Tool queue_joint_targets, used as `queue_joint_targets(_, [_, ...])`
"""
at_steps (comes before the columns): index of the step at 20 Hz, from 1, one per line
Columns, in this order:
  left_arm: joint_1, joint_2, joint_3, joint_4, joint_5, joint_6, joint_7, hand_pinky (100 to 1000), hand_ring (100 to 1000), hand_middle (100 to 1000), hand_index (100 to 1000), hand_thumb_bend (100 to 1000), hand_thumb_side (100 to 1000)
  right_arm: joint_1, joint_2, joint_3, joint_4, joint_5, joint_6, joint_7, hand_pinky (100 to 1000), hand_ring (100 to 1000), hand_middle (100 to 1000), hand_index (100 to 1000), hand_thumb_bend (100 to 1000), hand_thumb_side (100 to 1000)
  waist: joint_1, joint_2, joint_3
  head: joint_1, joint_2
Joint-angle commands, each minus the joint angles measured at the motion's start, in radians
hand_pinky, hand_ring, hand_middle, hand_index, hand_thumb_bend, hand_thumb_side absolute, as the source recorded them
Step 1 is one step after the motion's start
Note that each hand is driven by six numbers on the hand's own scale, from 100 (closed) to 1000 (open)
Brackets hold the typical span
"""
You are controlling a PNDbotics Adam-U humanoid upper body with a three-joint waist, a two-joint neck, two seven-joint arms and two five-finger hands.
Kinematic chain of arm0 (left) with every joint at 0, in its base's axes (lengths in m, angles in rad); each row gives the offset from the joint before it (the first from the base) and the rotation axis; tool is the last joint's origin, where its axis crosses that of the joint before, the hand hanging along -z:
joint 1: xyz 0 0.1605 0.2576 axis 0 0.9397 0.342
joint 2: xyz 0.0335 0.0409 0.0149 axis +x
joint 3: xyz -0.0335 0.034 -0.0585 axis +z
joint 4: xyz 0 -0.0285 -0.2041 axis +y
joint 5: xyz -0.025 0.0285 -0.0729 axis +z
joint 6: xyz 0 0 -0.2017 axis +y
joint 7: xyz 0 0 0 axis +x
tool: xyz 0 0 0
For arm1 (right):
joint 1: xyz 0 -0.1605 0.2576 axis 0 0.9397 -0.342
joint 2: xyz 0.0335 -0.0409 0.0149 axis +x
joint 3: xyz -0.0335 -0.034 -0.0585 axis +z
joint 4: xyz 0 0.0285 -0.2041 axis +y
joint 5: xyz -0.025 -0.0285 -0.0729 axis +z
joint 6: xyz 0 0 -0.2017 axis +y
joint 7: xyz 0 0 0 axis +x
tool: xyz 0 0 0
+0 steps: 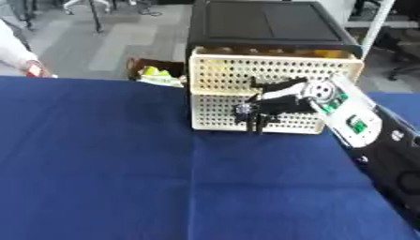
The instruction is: Pick up objects from table and place into drawer.
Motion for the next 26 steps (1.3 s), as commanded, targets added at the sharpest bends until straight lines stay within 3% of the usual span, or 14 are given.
queue_joint_targets(1, [-0.005,0.011,0.013,-0.020,-0.005,-0.003,-0.005,293,493,486,752,100,807,-0.034,0.004,-0.027,0.024,0.024,-0.014,-0.001,834,653,613,851,100,1000,0.003,-0.018,0.002,-0.004,-0.012])
queue_joint_targets(12, [-0.002,0.009,0.012,-0.020,-0.009,-0.002,-0.012,293,493,485,752,100,809,-0.031,0.011,-0.035,0.036,0.036,-0.049,-0.001,822,640,608,843,100,1000,0.004,-0.017,-0.002,-0.010,-0.014])
queue_joint_targets(21, [-0.002,0.014,0.016,-0.020,0.000,-0.001,-0.006,295,494,486,752,100,802,0.058,-0.096,-0.011,-0.163,-0.078,-0.149,-0.001,815,623,599,837,100,1000,0.003,-0.024,-0.008,-0.003,-0.004])
queue_joint_targets(26, [0.003,0.014,0.017,-0.020,0.007,-0.001,-0.001,296,495,486,751,100,798,0.110,-0.148,-0.070,-0.284,-0.150,-0.223,-0.003,824,604,559,825,100,1000,0.004,-0.033,-0.009,0.001,0.000])
